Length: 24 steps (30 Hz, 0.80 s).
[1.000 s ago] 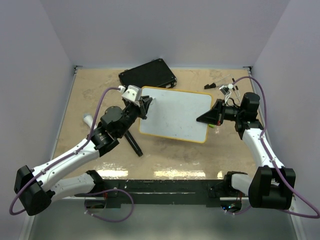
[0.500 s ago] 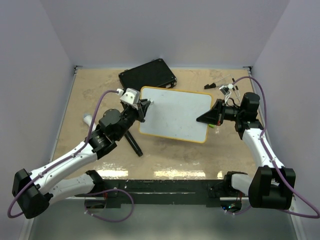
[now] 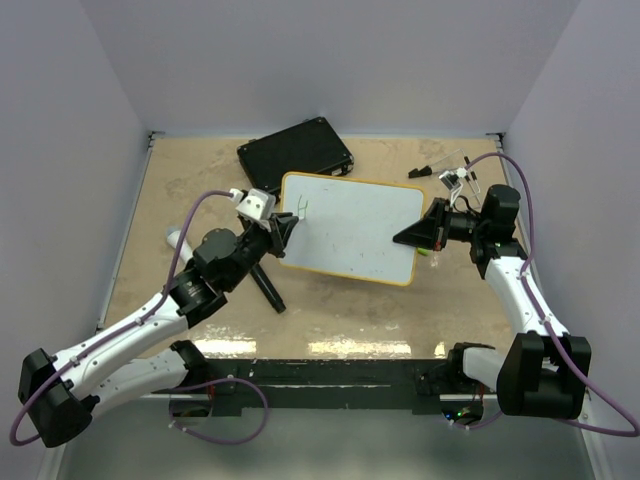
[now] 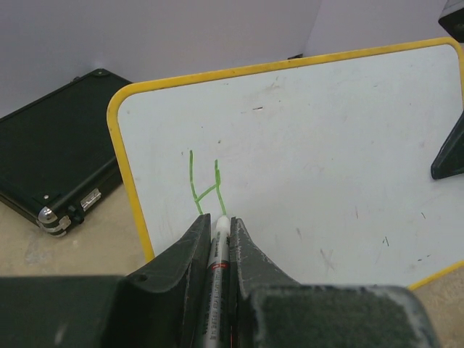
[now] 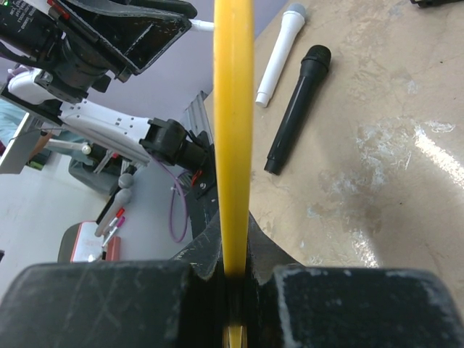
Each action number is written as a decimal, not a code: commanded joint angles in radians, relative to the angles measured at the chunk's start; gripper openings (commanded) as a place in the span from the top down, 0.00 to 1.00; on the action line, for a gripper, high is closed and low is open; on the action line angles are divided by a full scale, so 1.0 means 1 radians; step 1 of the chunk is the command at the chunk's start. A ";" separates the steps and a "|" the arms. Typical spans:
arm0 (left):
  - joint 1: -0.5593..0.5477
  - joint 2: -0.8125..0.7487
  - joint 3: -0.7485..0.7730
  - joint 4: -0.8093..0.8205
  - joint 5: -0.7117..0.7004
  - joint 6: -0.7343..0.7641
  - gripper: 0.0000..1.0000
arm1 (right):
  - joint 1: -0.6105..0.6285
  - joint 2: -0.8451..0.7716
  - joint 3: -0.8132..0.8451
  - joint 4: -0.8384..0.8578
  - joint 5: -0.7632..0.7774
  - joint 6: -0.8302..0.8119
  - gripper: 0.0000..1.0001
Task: Write a sentence on the whiteboard
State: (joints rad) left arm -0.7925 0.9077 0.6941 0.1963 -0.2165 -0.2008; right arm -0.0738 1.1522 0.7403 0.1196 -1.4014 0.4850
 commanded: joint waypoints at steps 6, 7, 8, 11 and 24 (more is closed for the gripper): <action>0.003 -0.021 0.076 0.022 0.023 -0.008 1.00 | 0.003 -0.031 0.054 0.034 -0.053 0.003 1.00; 0.003 -0.015 0.081 0.029 0.026 -0.006 1.00 | 0.002 -0.031 0.054 0.032 -0.054 0.003 1.00; 0.003 -0.009 0.084 0.035 0.031 -0.006 1.00 | 0.002 -0.029 0.056 0.034 -0.054 0.003 1.00; 0.003 0.017 0.093 0.055 0.031 -0.003 1.00 | 0.003 -0.031 0.054 0.034 -0.054 0.003 1.00; 0.004 0.074 0.116 0.072 0.031 0.012 1.00 | 0.003 -0.029 0.054 0.037 -0.056 0.003 1.00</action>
State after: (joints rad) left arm -0.7925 0.9798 0.7631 0.2241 -0.1944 -0.1982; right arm -0.0738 1.1519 0.7403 0.1196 -1.4052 0.4850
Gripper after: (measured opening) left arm 0.166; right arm 0.058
